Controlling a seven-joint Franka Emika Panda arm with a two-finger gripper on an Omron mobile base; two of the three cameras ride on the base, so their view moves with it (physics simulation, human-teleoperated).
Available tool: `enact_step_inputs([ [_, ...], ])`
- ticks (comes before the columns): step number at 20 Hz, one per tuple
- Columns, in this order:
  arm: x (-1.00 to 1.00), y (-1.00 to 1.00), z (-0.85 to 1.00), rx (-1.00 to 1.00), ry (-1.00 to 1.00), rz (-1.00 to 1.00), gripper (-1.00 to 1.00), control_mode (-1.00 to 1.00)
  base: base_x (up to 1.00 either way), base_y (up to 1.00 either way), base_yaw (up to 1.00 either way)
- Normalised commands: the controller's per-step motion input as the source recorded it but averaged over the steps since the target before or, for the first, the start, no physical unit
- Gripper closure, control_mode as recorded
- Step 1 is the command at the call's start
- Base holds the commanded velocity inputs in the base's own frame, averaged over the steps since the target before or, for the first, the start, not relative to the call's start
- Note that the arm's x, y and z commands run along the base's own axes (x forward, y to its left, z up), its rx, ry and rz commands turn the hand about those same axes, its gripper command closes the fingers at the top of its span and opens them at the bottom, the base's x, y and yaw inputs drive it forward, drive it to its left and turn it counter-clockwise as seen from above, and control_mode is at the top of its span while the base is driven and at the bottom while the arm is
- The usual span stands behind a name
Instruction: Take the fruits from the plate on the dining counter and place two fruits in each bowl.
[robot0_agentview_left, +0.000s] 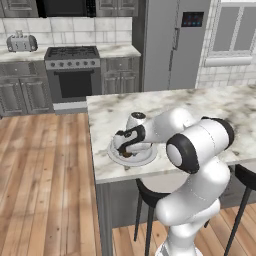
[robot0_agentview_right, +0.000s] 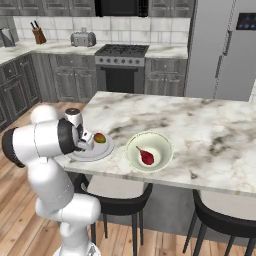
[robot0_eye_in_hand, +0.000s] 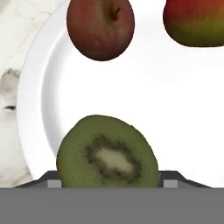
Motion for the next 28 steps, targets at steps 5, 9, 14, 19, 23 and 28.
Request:
enact_step_inputs([
  [5, -0.54, -0.58, 0.78, 0.04, 0.00, -0.04, 1.00, -1.00, 0.00, 0.00, 0.00],
  [9, -0.19, -0.67, 0.98, 0.05, 0.03, -0.04, 1.00, -1.00, 0.00, 0.00, 0.00],
  [14, 0.00, -0.83, 0.76, 0.02, 0.09, -0.09, 1.00, -1.00, 0.00, 0.00, 0.00],
  [19, 0.04, -0.87, 0.14, -0.01, 0.09, -0.17, 1.00, -1.00, 0.00, 0.00, 0.00],
  [23, 0.19, -0.95, 0.00, -0.02, 0.15, -0.21, 1.00, -1.00, 0.00, 0.00, 0.00],
  [28, 0.20, -0.97, 0.00, -0.03, 0.17, -0.21, 1.00, -1.00, 0.00, 0.00, 0.00],
])
